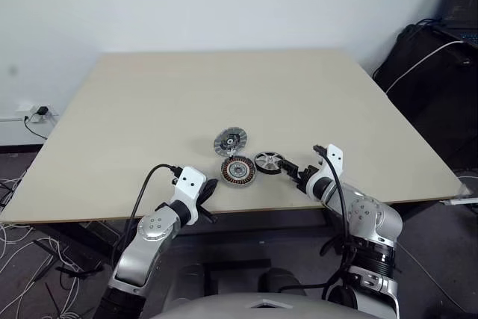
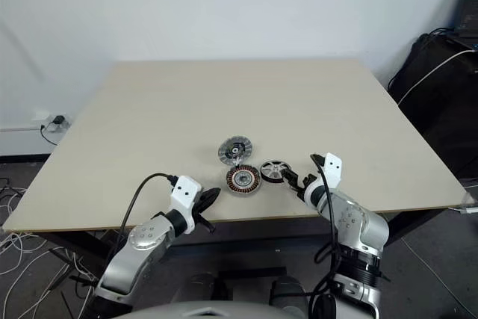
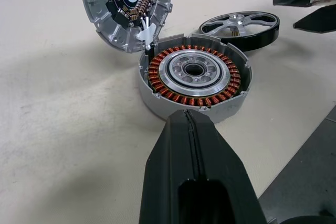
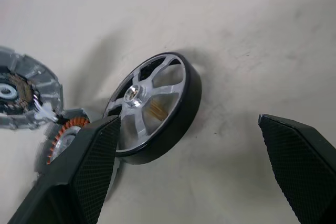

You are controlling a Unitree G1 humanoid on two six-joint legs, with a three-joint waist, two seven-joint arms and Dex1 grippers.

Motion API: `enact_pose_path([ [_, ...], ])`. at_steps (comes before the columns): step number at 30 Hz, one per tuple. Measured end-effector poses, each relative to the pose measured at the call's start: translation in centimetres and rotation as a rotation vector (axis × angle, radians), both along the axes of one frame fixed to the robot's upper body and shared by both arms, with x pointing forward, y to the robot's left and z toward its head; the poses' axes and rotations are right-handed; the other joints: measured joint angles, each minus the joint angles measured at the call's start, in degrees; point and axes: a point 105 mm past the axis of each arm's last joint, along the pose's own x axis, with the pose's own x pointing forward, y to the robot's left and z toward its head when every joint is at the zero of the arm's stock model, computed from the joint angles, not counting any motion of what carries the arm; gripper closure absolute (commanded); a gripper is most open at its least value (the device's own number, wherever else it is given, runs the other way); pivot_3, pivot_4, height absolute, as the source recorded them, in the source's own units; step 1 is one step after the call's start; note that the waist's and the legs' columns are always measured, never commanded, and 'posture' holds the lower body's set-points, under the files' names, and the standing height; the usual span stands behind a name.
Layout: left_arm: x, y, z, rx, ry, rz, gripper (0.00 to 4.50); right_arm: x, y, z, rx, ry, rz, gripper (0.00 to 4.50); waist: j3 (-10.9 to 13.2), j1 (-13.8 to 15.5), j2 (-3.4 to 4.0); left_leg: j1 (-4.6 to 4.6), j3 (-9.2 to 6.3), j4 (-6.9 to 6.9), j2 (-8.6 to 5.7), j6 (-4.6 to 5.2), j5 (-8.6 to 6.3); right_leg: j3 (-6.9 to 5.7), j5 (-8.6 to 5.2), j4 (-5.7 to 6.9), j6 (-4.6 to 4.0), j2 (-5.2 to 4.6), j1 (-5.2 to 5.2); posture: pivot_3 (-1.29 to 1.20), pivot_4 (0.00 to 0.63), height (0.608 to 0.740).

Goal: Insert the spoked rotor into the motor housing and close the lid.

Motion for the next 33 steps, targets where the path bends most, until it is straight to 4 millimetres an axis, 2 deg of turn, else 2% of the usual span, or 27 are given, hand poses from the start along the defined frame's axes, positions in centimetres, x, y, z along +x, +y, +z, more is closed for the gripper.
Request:
enact_pose_path([
  [8,-0.1,0.0,-0.1,-0.001,0.003,0.001,4.50,0.5,2.3,0.5,0.157,-0.003,0.012,0.02,0.0,-0.1,0.06,0.00,0.00,0.00,0.00,0.00,0.00,0.00,0.00,0.00,0.00,0.01,0.00,0.00,0.000,0.740],
  [19,0.0,0.0,-0.1,0.000,0.002,0.005,4.50,0.6,3.3,-0.3,0.191,0.036,0.024,0.02,0.0,-0.1,0.13,0.00,0.00,-0.01,0.00,0.00,0.00,0.00,0.00,0.00,0.00,0.00,-0.01,0.00,0.000,0.740],
  [22,0.0,0.1,-0.1,0.001,0.002,0.007,4.50,0.7,3.5,-0.3,0.214,0.035,0.017,0.68,0.0,-0.2,0.13,0.00,0.00,-0.02,0.00,0.00,0.00,0.00,0.00,0.00,0.00,0.00,-0.01,0.00,0.000,0.740],
  [32,0.0,0.1,-0.1,0.002,0.001,0.009,4.50,1.0,3.3,-0.3,0.268,0.026,-0.028,3.94,0.0,-0.4,0.18,0.00,0.00,-0.03,0.00,0.00,0.00,0.01,0.00,-0.01,0.00,0.00,-0.01,0.00,0.000,0.740],
  [33,0.0,0.1,-0.1,0.002,0.001,0.009,4.50,1.2,3.4,-0.1,0.270,0.015,-0.026,4.11,0.0,-0.4,0.22,0.00,0.00,-0.03,0.00,0.00,0.00,0.00,0.00,-0.01,0.00,0.00,0.00,0.00,0.000,0.740],
])
